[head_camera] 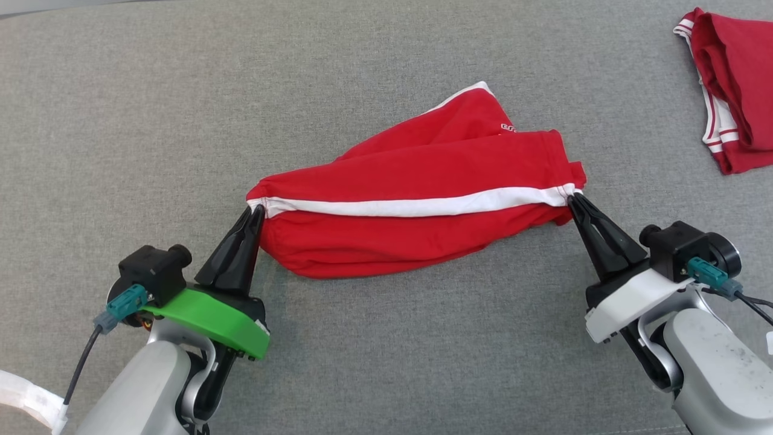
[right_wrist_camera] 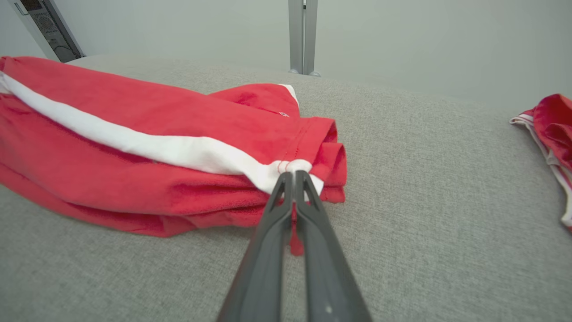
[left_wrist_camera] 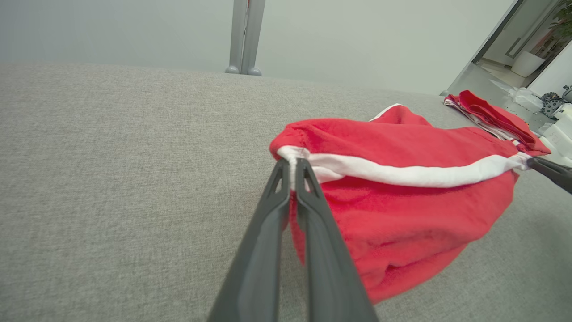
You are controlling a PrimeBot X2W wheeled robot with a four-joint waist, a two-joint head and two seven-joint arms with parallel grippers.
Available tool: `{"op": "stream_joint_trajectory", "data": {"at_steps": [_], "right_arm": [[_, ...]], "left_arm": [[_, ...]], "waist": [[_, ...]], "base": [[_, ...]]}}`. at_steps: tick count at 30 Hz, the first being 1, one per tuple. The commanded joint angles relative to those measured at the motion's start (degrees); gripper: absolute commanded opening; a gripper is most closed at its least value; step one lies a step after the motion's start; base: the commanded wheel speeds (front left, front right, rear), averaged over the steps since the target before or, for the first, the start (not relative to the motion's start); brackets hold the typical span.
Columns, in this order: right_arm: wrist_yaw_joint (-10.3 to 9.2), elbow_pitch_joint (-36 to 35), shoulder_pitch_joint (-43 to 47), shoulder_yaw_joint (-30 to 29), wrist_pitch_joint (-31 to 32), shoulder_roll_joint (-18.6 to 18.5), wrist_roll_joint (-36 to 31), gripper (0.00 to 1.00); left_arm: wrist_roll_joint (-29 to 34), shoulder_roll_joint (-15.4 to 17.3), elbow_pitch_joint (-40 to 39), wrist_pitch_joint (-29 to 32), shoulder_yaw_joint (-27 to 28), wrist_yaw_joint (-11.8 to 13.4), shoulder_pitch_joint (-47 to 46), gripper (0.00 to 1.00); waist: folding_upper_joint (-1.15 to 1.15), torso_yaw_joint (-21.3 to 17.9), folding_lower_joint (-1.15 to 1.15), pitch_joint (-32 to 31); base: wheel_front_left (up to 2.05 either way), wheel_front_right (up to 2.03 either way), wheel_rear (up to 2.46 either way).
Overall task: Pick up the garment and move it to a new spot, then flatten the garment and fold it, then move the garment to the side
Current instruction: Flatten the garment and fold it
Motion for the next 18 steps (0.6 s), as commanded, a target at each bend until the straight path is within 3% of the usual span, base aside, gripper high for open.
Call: {"op": "stream_joint_trajectory", "data": {"at_steps": [1,10,18], "right_arm": [[-0.1,0.15,-1.06,-0.13,0.01,-0.28,0.16,0.0],[-0.1,-7.32,-2.57,-6.23,0.0,0.22,2.41,0.0],[-0.1,-13.98,-13.02,-12.02,0.0,-1.68,6.43,0.0]], "left_arm": [[0.64,-0.08,0.17,-0.28,0.0,-0.29,-0.88,0.0],[-0.62,0.86,-3.15,0.64,0.57,-1.95,-3.71,0.0],[-0.05,4.76,-12.2,9.62,0.63,-3.24,-16.28,0.0]], "waist": [[0.0,0.1,0.0,0.07],[0.0,-0.25,0.0,0.37],[0.0,-2.28,0.0,2.24]], "base": [[0.0,0.0,0.0],[0.0,0.0,0.0],[0.0,0.0,0.0]]}}
